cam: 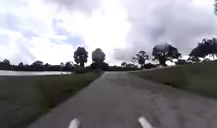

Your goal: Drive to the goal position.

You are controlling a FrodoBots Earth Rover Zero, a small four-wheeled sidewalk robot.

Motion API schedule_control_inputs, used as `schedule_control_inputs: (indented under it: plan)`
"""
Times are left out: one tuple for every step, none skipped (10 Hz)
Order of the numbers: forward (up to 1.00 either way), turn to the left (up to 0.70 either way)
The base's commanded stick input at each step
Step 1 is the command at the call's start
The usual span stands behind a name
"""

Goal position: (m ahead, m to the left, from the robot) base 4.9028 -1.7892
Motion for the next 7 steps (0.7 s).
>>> schedule_control_inputs:
  plan:
    - [0.70, 0.00]
    - [0.70, 0.00]
    - [0.70, 0.00]
    - [0.70, 0.00]
    - [0.70, 0.00]
    - [0.70, 0.00]
    - [0.70, 0.00]
